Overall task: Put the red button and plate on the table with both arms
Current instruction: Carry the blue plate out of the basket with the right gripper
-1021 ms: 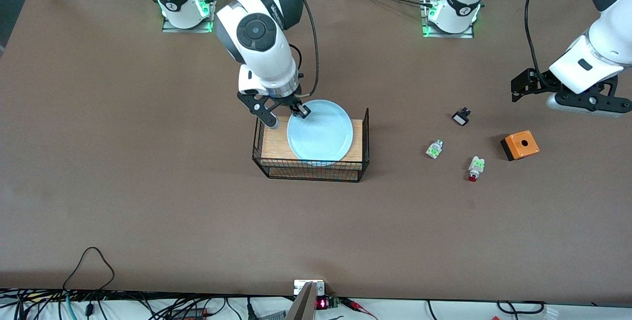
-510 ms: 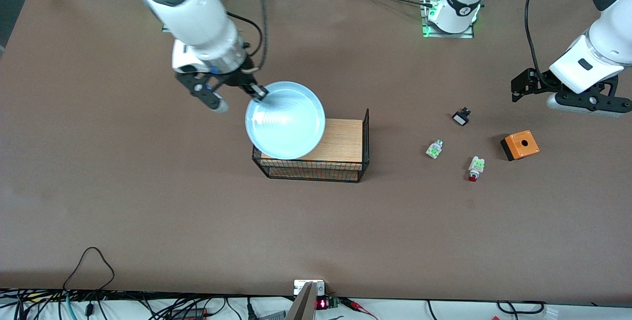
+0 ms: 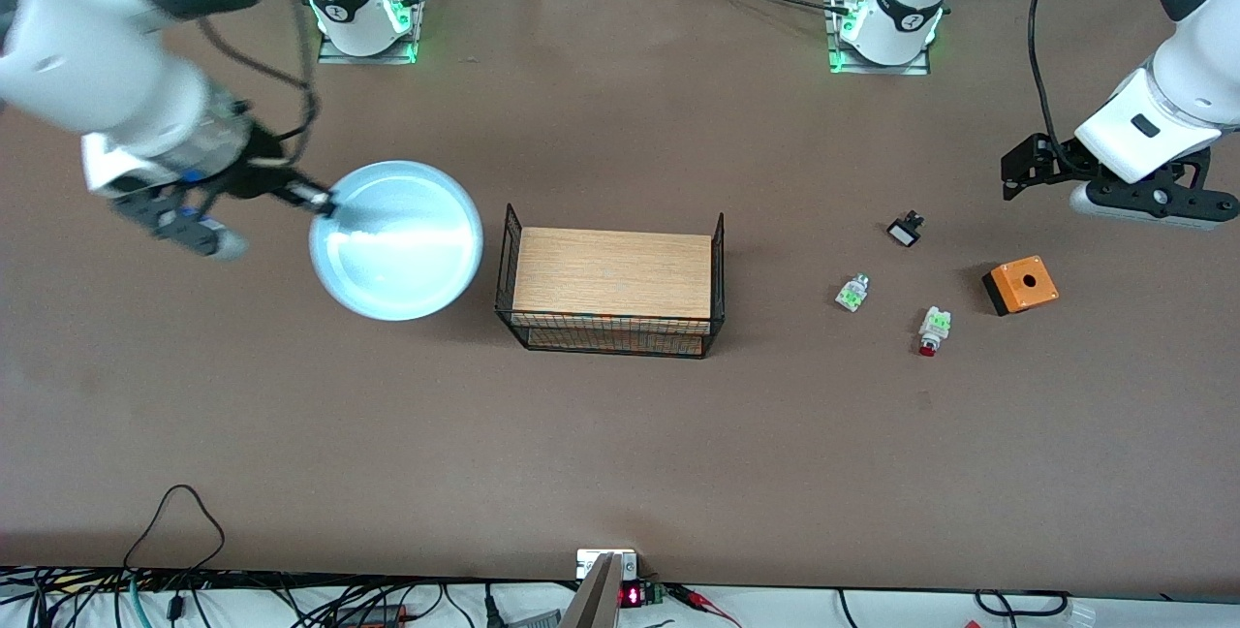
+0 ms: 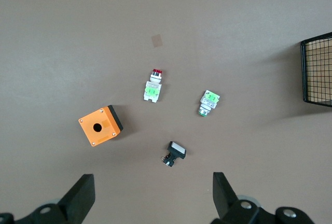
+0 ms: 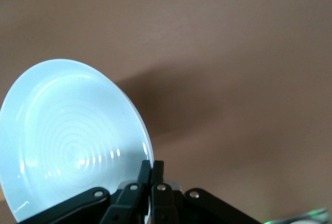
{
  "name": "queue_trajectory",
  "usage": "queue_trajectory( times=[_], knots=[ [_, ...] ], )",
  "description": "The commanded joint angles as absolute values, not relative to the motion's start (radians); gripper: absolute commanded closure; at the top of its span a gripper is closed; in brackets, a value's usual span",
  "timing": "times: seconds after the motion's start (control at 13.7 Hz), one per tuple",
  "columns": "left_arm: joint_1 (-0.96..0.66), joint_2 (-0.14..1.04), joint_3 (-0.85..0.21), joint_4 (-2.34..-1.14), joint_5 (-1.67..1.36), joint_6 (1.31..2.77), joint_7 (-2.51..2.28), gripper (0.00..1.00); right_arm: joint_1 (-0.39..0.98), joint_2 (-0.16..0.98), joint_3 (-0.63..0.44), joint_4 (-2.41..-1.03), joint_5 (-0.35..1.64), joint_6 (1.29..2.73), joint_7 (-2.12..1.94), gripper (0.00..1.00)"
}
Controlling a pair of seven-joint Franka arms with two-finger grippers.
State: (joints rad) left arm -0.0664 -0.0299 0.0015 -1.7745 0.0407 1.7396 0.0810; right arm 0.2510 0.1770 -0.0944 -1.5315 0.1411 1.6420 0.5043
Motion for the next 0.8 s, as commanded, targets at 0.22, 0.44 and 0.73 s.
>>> queue_trajectory(
  times=[0.22, 0.44, 0.73],
  knots=[
    [-0.077, -0.017, 0.0, -1.746, 0.063, 1.72, 0.075, 0.0, 0.1, 0.164, -0.078, -1.713, 0.074, 1.724, 0.204, 1.0],
    [-0.077, -0.018, -0.002, -1.746, 0.063, 1.72, 0.075, 0.0, 0.065, 0.146, -0.078, -1.892, 0.069, 1.866, 0.123, 1.0],
    [-0.074, -0.018, -0.002, -1.747, 0.063, 1.718, 0.078, 0.0, 0.025, 0.141, -0.077, -2.158, 0.072, 2.202, -0.026, 1.0]
  ],
)
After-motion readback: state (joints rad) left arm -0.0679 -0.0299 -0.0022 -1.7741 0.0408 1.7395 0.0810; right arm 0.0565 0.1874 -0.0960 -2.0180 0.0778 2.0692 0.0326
